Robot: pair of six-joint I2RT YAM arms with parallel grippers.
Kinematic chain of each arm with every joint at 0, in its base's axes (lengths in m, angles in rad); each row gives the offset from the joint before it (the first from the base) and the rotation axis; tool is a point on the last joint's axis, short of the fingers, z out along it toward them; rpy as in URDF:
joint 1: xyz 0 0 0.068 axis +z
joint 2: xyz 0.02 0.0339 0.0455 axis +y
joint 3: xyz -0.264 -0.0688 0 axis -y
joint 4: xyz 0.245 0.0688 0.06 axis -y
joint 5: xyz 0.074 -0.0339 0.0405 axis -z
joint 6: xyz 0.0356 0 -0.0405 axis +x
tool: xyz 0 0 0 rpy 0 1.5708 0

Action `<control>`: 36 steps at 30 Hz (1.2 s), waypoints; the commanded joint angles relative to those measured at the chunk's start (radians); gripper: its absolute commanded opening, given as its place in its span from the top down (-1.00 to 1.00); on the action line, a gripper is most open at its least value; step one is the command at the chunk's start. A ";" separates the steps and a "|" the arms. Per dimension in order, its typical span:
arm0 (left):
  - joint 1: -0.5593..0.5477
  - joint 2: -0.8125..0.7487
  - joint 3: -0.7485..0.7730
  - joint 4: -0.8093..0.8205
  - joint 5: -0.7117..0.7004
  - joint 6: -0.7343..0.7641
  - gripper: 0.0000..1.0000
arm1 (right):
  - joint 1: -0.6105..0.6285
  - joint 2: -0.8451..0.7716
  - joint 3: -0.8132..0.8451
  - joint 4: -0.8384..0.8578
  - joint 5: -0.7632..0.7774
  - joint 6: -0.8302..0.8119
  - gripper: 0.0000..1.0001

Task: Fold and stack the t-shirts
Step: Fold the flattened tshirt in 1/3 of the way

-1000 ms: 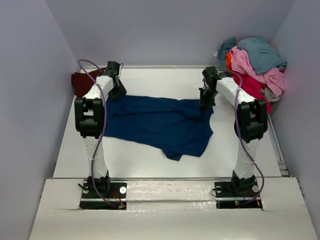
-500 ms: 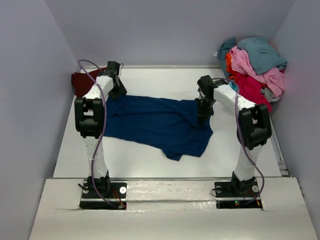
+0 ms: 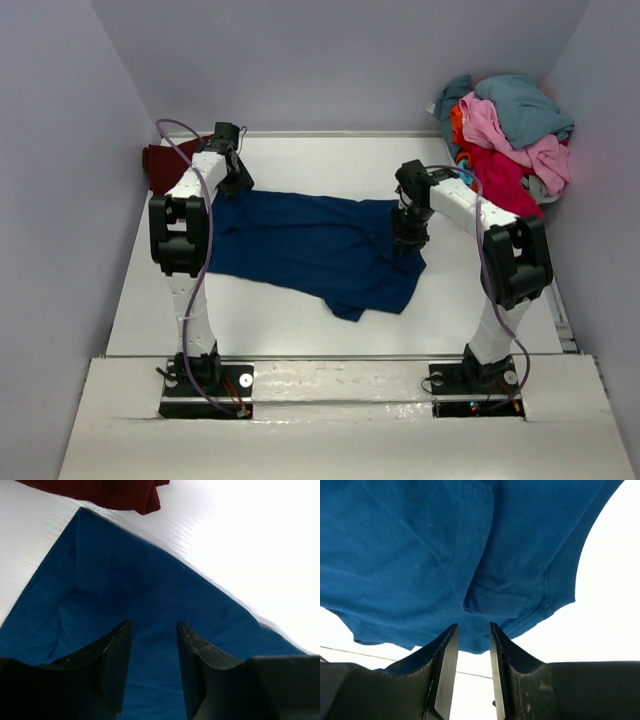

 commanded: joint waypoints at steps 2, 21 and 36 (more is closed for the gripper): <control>-0.002 -0.061 -0.003 0.005 -0.001 0.015 -0.04 | 0.023 -0.051 -0.013 0.029 0.003 0.014 0.25; 0.007 -0.084 0.011 -0.018 -0.011 0.032 -0.04 | 0.003 0.245 0.355 0.055 0.097 0.074 0.25; 0.007 -0.077 0.017 -0.029 -0.021 0.032 -0.04 | -0.060 0.229 0.317 0.058 0.071 0.078 0.24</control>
